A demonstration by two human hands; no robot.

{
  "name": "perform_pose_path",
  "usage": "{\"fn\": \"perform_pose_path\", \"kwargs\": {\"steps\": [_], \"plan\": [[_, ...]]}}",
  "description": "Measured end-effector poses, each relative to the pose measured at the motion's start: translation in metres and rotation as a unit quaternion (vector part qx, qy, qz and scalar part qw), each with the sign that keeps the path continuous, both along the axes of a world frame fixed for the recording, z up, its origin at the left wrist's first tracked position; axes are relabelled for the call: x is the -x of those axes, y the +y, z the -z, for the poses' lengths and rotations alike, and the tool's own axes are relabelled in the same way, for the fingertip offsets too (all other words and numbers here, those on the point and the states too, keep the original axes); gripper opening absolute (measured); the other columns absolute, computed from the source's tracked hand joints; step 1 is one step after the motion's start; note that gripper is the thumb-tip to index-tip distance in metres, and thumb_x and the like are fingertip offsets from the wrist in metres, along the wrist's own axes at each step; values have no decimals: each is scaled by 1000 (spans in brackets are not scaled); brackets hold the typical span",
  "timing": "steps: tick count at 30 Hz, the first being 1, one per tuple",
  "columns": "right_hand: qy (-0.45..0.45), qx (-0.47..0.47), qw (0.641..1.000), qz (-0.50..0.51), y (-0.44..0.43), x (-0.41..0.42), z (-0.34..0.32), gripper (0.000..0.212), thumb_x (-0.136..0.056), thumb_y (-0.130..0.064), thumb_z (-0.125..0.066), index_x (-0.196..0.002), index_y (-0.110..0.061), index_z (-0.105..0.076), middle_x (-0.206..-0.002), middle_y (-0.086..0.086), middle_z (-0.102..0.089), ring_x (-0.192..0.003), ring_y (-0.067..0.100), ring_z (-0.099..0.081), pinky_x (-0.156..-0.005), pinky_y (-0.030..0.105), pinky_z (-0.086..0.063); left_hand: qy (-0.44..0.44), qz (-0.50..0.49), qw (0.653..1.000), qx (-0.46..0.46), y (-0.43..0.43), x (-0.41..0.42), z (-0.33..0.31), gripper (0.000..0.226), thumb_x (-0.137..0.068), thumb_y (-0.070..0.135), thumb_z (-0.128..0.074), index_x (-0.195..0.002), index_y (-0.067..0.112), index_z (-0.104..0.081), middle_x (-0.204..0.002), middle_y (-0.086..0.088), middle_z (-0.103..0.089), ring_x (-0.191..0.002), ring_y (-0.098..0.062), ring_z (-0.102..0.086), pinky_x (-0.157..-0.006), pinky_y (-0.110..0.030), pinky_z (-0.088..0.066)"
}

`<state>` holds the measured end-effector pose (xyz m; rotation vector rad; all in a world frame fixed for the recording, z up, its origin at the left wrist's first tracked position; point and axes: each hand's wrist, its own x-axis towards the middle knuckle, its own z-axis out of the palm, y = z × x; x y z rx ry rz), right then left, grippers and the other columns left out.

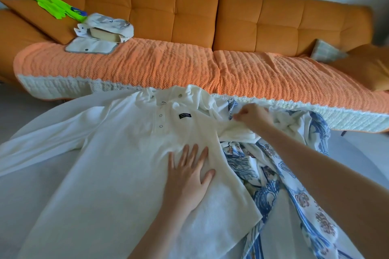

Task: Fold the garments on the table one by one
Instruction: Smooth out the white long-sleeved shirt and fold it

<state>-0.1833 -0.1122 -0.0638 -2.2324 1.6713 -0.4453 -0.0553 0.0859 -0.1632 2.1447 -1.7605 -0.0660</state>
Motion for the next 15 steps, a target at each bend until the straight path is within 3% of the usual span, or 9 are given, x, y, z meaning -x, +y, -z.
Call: {"fn": "perform_pose_path", "kwargs": {"steps": [1,3,7,9,12,14,15], "plan": [[-15,71,996,57,-4,7,-5,26,-89,-38,-58,-78,-15,-63,-66,-1,-57,-71,18,-51,-84,30,-42,5,1,1000,2,0,0,-1,69,-83,64,-8,-147,38,-20,-156,7,-18,-145,-15,-9,-111,-45,8],[-7,159,978,138,-14,19,-13,29,-91,-36,-55,-86,-10,-65,-81,5,-63,-86,22,-51,-100,39,-35,19,8,1000,0,0,0,-4,73,-80,65,-1,-147,39,-14,-157,10,-11,-145,-10,-3,-112,-43,10],[127,31,986,102,-27,18,0,16,-91,-22,-53,-98,-16,-66,-115,7,-61,-124,29,-37,-112,45,-18,33,9,999,-4,4,2,-9,79,-77,74,7,-147,42,-11,-158,11,-5,-145,-6,4,-113,-41,12],[84,23,995,54,-23,8,5,23,-92,-17,-47,-102,-21,-67,-115,-1,-60,-122,25,-35,-108,40,-18,39,13,999,-5,5,3,-13,81,-75,74,8,-147,42,-12,-158,11,-5,-145,-6,5,-113,-41,13],[73,32,997,14,-21,-21,-1,26,-94,-25,-43,-89,-14,-66,-91,0,-60,-105,21,-37,-93,35,-25,44,24,999,-1,5,3,-14,78,-76,70,4,-146,43,-14,-158,11,-6,-145,-6,5,-113,-42,13],[90,-54,994,-19,-20,-40,-4,44,-98,-39,-38,-83,-7,-64,-85,6,-62,-94,22,-46,-89,35,-36,46,21,999,15,3,2,-9,70,-85,71,-5,-144,41,-25,-156,10,-17,-145,-8,-4,-113,-41,10],[106,-98,989,-37,-20,-47,-3,50,-98,-43,-37,-92,-2,-66,-93,9,-65,-92,23,-53,-90,35,-40,44,17,999,26,2,2,-6,61,-89,65,-13,-141,40,-35,-153,9,-28,-144,-10,-15,-113,-42,4]]}}
